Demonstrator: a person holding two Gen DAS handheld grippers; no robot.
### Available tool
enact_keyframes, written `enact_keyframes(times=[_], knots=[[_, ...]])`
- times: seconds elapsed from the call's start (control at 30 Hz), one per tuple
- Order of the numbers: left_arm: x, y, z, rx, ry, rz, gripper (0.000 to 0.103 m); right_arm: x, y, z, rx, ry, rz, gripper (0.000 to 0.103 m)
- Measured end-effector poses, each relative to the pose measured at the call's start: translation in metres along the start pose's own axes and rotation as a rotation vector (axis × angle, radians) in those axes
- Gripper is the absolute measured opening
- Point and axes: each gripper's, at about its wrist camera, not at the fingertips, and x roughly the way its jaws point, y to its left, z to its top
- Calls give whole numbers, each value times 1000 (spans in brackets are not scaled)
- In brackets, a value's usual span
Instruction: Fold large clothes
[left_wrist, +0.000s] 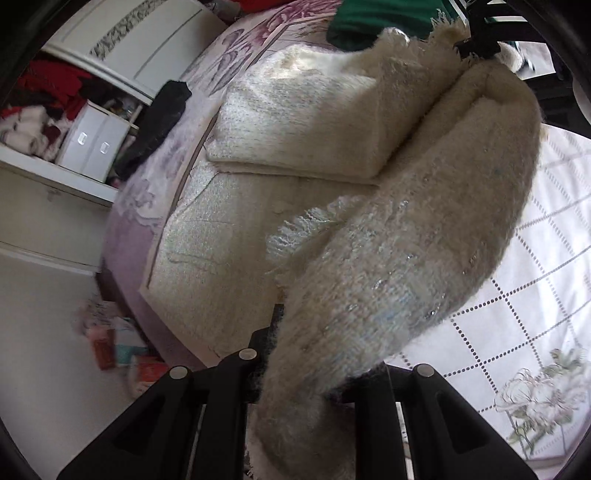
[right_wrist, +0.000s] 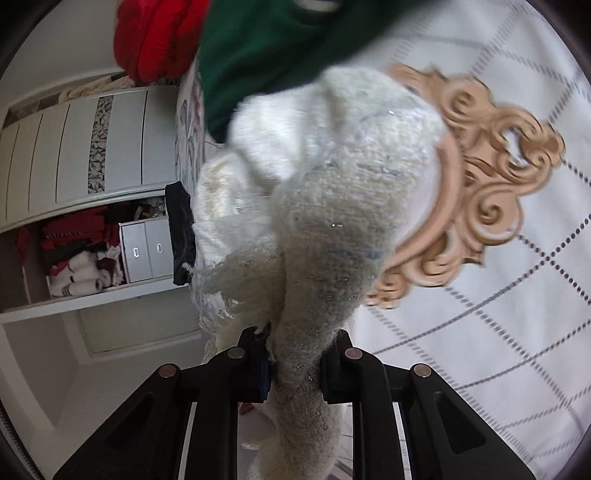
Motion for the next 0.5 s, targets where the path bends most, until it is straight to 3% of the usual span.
enact_keyframes(times=[0.27, 0.5], knots=[[24, 119, 26, -130, 42, -170, 15, 18, 136, -22, -108, -29, -133, 19], [110, 229, 36, -349, 145, -291, 18, 141, 247, -31, -244, 46, -303, 19]])
